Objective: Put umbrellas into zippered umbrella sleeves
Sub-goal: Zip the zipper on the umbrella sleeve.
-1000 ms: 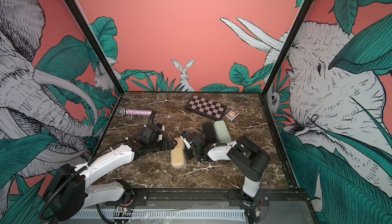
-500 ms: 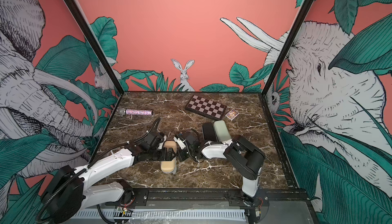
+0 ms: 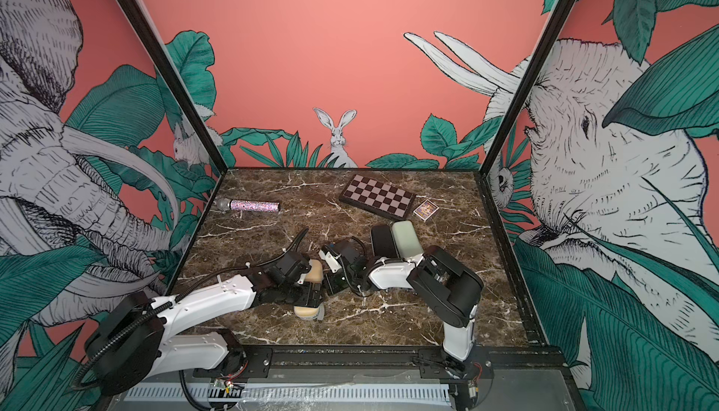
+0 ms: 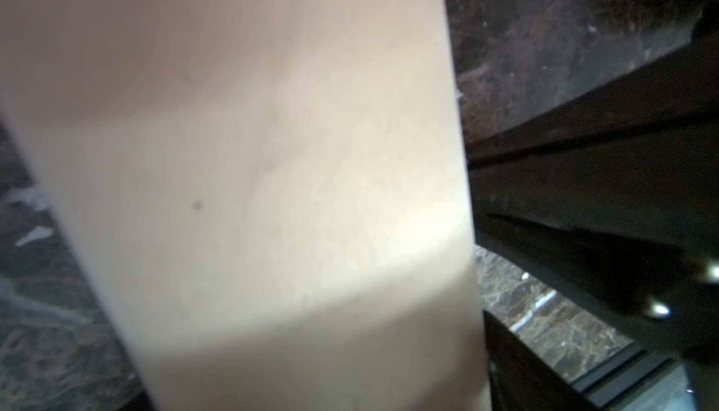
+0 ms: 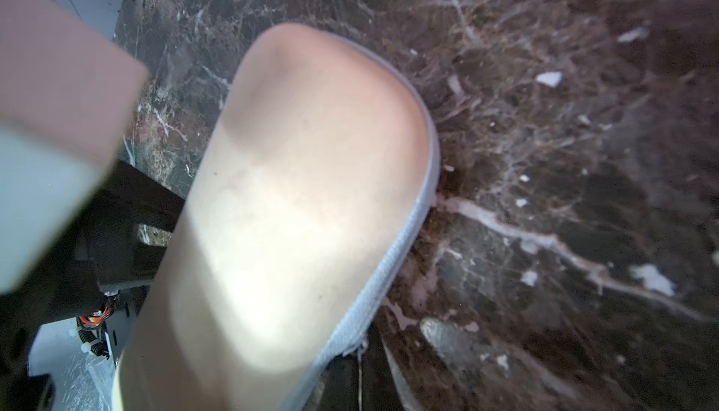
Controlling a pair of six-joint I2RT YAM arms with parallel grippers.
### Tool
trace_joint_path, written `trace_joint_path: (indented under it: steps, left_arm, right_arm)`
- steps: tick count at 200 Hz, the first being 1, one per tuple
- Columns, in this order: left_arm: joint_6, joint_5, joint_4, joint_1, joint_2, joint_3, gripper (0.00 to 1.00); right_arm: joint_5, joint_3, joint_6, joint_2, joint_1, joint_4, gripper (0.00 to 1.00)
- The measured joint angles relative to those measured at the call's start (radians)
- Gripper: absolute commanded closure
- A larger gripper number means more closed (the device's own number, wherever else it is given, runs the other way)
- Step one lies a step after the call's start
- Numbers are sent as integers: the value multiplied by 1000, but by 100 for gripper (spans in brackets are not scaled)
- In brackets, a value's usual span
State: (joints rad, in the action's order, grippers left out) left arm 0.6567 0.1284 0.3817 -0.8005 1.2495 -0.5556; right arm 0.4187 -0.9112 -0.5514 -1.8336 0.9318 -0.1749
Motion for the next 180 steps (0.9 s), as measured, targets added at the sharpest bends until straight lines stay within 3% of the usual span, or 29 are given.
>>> trace_joint_path:
  steps: [21,48,106,134,180]
  left_arm:
    - [-12,-15,-11,-2,8,0,34]
    - [-46,-26,-16,-5,32,-20,43]
    - [-131,-18,-51,-35,73,-50,48]
    - [-151,-16,-73,-45,123,-84,43]
    - [-330,-73,88,-47,299,-309,17]
  right_arm:
    - [3,10,3,0,-10,4,100]
    - [-48,1,79,6,-24,52,100]
    - [-183,-93,293,-2,-110,169,100]
    - [-209,-124,344,-21,-135,200,100]
    - [-229,-95,353,-8,-185,202,100]
